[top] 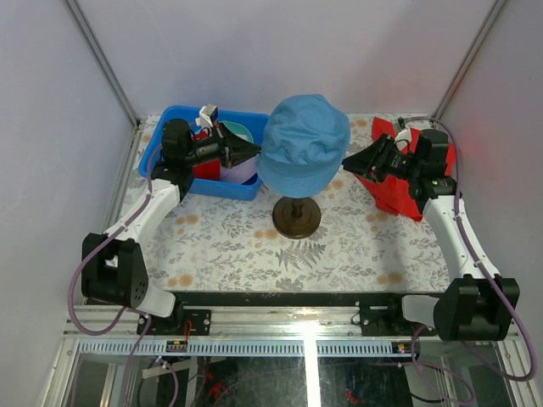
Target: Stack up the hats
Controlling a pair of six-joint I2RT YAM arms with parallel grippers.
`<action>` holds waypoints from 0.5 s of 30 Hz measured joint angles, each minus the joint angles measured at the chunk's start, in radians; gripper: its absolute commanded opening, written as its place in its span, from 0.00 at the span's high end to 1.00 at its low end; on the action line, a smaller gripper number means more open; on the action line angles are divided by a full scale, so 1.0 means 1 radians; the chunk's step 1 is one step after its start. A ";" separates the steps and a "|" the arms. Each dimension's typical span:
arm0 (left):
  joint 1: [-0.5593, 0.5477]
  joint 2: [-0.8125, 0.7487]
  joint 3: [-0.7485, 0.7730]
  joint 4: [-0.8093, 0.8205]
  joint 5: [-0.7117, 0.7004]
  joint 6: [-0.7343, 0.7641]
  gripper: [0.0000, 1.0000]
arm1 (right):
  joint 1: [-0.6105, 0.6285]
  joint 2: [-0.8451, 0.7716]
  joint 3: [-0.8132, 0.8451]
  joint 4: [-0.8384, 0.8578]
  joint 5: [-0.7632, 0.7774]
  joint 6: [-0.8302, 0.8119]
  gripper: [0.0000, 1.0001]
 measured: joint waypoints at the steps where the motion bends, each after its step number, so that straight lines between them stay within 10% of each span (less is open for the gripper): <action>1: 0.000 0.006 0.012 -0.011 0.004 0.006 1.00 | -0.002 0.006 0.000 -0.020 0.001 -0.006 0.56; 15: 0.001 0.064 0.137 -0.178 0.048 0.097 1.00 | -0.115 0.051 0.224 -0.143 0.043 -0.142 0.49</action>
